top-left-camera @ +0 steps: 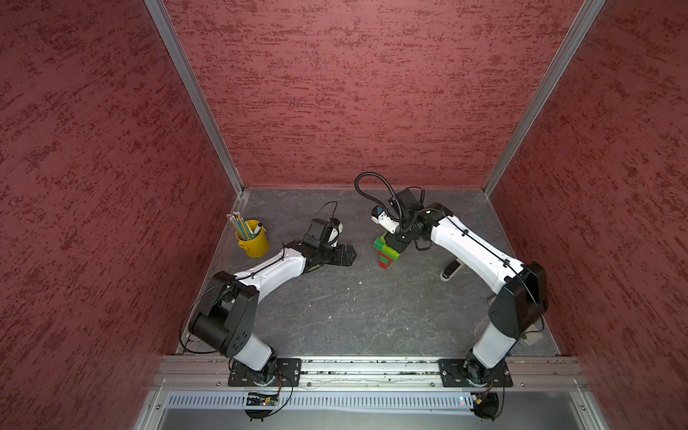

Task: Assemble a spoon with lego
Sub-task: Assemble the lego brick with the lego brick.

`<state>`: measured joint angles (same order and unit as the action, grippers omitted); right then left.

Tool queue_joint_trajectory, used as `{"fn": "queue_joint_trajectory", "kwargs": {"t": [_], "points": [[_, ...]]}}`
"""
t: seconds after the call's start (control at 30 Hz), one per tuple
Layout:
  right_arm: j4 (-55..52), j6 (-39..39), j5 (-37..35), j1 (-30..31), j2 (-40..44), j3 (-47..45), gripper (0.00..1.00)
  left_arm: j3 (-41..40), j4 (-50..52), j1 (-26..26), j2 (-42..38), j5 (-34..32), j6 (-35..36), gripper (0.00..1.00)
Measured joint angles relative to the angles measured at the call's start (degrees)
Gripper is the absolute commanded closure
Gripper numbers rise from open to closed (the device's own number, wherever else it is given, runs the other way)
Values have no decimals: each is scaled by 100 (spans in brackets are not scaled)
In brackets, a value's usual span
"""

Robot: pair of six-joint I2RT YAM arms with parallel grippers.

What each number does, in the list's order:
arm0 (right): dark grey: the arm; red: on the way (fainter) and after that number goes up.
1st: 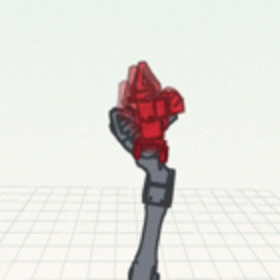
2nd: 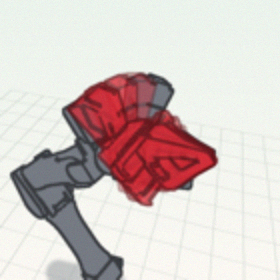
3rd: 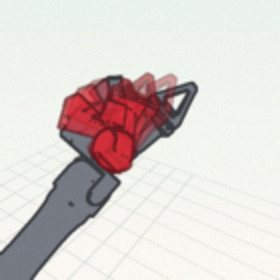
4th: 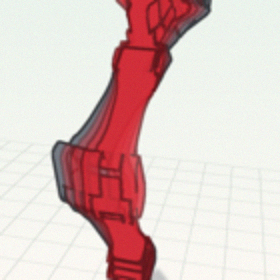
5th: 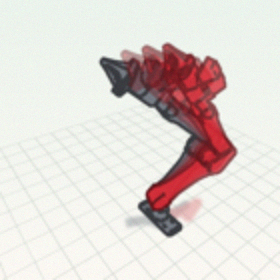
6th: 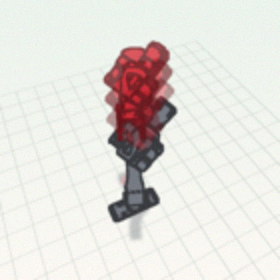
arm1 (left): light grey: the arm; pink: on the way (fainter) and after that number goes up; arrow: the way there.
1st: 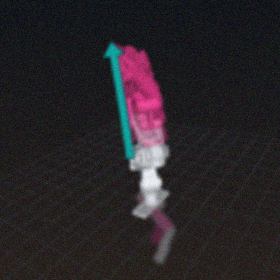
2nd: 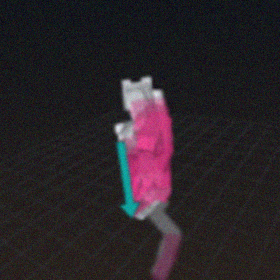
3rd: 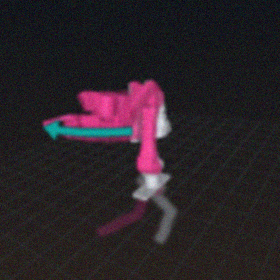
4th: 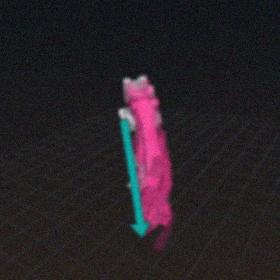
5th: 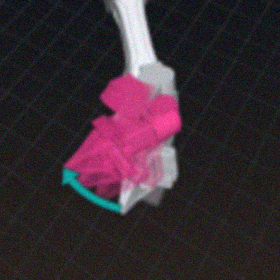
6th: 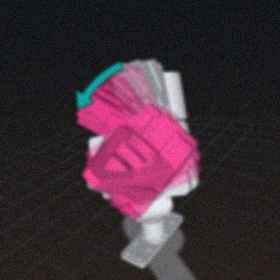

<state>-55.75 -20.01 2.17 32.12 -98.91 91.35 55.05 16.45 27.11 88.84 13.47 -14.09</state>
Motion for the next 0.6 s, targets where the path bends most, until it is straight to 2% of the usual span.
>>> {"fn": "queue_joint_trajectory", "kwargs": {"t": [0.6], "points": [[2,-63,11,63,-201,2,71,0,0,0,0,15,-2,4]]}}
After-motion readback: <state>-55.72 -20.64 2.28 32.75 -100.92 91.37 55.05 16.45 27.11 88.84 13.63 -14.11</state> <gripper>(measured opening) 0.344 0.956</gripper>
